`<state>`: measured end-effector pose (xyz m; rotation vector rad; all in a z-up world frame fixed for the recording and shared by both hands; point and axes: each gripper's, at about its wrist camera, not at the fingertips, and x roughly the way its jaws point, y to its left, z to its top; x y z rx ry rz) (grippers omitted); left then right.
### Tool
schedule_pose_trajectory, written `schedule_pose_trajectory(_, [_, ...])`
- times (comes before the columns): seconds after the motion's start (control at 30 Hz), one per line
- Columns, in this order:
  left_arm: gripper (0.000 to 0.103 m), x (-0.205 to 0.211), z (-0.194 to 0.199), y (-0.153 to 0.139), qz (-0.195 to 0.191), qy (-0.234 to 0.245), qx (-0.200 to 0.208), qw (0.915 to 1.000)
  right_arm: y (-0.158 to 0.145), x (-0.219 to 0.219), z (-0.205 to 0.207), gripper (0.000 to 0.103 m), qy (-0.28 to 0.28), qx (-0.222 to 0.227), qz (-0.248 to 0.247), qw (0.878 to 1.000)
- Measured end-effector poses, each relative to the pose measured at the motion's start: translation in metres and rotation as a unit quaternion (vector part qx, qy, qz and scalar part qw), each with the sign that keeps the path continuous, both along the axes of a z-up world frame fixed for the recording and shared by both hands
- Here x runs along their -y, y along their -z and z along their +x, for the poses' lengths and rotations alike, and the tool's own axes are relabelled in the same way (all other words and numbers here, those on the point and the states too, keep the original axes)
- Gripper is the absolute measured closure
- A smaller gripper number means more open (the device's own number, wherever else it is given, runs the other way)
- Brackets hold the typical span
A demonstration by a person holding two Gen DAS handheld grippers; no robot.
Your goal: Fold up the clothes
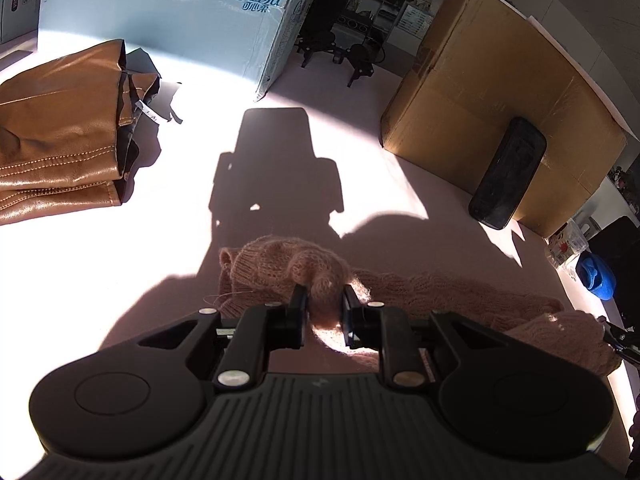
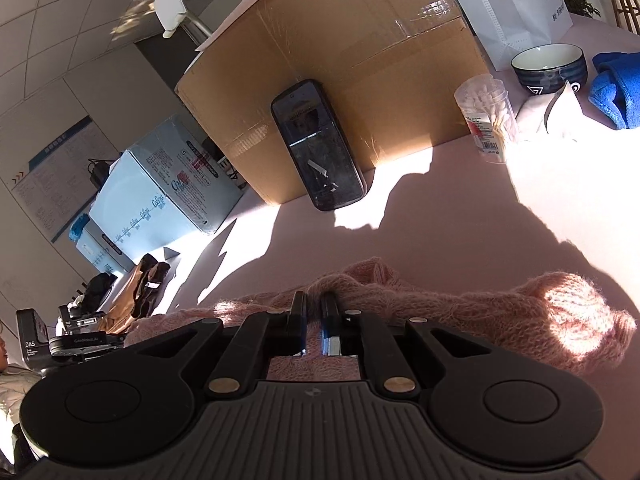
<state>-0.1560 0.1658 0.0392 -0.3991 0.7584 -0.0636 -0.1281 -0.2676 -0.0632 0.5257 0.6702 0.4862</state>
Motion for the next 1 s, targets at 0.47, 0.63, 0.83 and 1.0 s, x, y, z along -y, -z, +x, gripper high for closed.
schedule_pose_trajectory(0.47, [0.054, -0.020, 0.043, -0.006, -0.004, -0.022, -0.054, 0.9983, 0.017, -0.017, 0.048, 0.097, 0.011, -0.006, -0.040, 0.999])
schedule_pose_trajectory(0.63, [0.045, -0.035, 0.034, -0.007, 0.017, -0.045, -0.061, 0.9970, 0.024, -0.016, 0.052, 0.097, 0.013, 0.001, -0.040, 0.999])
schedule_pose_trajectory(0.83, [0.045, -0.051, 0.015, -0.010, 0.026, -0.076, -0.056, 0.9952, 0.025, -0.015, 0.053, 0.097, 0.012, 0.006, -0.038, 0.999])
schedule_pose_trajectory(1.0, [0.042, -0.041, -0.009, -0.037, 0.128, -0.091, 0.007, 0.9876, 0.024, -0.015, 0.052, 0.097, 0.014, 0.010, -0.038, 0.999])
